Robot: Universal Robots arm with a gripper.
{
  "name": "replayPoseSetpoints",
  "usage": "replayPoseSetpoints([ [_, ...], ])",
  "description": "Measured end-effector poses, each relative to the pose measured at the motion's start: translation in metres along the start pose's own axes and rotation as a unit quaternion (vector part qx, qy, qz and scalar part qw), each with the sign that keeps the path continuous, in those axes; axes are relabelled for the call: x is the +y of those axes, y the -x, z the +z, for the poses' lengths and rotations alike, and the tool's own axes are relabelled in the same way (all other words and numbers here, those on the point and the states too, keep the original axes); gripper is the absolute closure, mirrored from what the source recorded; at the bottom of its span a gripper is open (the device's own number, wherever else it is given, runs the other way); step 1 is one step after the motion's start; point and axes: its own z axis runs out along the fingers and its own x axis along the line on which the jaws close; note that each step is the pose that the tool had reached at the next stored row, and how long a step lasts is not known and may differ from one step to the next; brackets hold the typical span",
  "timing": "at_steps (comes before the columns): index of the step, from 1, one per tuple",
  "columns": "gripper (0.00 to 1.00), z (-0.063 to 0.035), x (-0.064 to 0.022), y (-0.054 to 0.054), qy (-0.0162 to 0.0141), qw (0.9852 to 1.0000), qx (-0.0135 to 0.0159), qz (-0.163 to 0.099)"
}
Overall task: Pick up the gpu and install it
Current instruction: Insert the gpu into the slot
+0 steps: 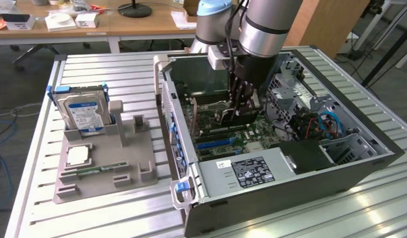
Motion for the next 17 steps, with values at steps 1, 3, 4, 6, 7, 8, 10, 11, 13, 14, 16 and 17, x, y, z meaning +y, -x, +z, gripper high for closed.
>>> replayPoseSetpoints([
  [1,0.73,0.0009,0.0000,0.0000,0.0000,1.0000,0.0000,0.000],
  [3,0.73,0.0014,0.0000,-0.0001,0.0000,1.0000,0.0001,0.000],
  [4,0.73,0.0014,0.0000,-0.0001,0.0000,1.0000,0.0001,0.000],
  [6,0.73,0.0015,0.0001,-0.0007,0.0000,1.0000,0.0000,0.000],
  [7,0.73,0.0014,0.0002,-0.0016,0.0000,1.0000,0.0001,0.000],
  [8,0.73,0.0014,0.0002,-0.0025,0.0000,1.0000,0.0000,0.000],
  [10,0.73,0.0014,0.0003,-0.0042,0.0000,1.0000,0.0000,0.000],
  [11,0.73,0.0014,0.0003,-0.0047,0.0000,1.0000,0.0000,0.000],
  [13,0.73,0.0014,0.0003,-0.0047,0.0000,1.0000,0.0000,0.000],
  [14,0.73,0.0014,0.0003,-0.0047,0.0000,1.0000,0.0000,0.000],
  [16,0.73,0.0025,0.0002,-0.0048,0.0000,1.0000,0.0000,0.000],
  [17,0.73,0.0035,0.0002,-0.0048,0.0000,1.0000,0.0000,0.000],
])
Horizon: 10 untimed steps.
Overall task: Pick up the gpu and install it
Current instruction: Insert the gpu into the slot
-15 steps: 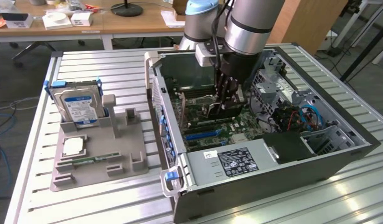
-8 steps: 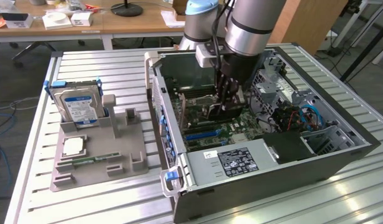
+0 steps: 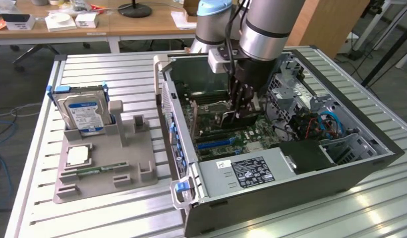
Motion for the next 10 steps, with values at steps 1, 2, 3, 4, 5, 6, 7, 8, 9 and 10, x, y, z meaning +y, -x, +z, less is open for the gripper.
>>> replayPoseSetpoints([
  [1,0.73,0.0010,0.0000,0.0000,0.0000,1.0000,0.0000,0.000],
  [2,0.73,0.0020,0.0000,-0.0001,0.0000,1.0000,0.0001,0.000],
  [3,0.73,0.0030,-0.0001,-0.0001,0.0000,1.0000,0.0001,0.000],
  [4,0.73,0.0040,-0.0001,-0.0001,0.0000,1.0000,0.0001,0.000],
  [5,0.73,0.0049,-0.0001,-0.0002,0.0000,1.0000,0.0001,0.000],
  [6,0.73,0.0060,-0.0002,-0.0002,0.0000,1.0000,0.0000,0.000],
  [7,0.73,0.0069,-0.0002,-0.0003,0.0000,1.0000,0.0001,0.000],
  [8,0.73,0.0079,-0.0002,-0.0003,0.0000,1.0000,0.0001,0.000],
  [9,0.73,0.0088,-0.0002,-0.0003,0.0000,1.0000,0.0001,0.000],
  [10,0.73,0.0098,-0.0003,-0.0004,0.0000,1.0000,0.0001,0.000],
])
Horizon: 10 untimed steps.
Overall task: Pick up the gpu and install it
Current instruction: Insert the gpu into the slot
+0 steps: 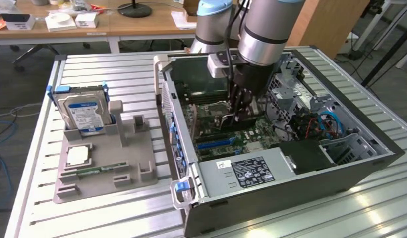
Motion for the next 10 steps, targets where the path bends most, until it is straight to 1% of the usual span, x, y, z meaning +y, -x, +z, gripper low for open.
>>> replayPoseSetpoints([
  [3,0.73,0.0026,-0.0001,-0.0001,0.0000,1.0000,0.0000,0.000],
  [10,0.73,0.0030,0.0004,-0.0001,0.0000,1.0000,-0.0001,0.000],
])
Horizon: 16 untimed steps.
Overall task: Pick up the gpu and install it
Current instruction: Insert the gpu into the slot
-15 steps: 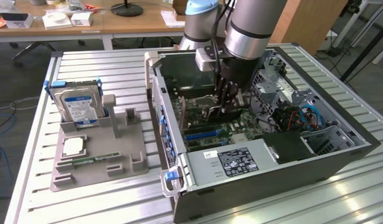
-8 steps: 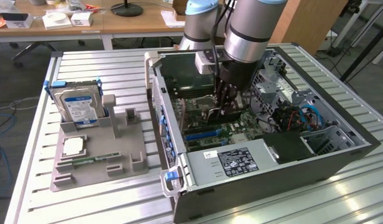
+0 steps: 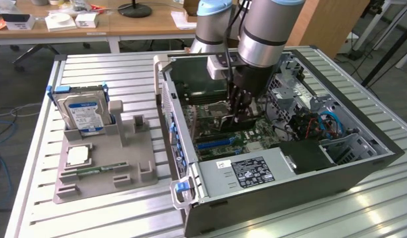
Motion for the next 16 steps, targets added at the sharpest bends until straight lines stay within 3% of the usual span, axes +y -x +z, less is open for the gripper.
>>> replayPoseSetpoints([
  [16,0.73,0.0008,0.0023,-0.0023,0.0000,1.0000,0.0000,0.000],
])
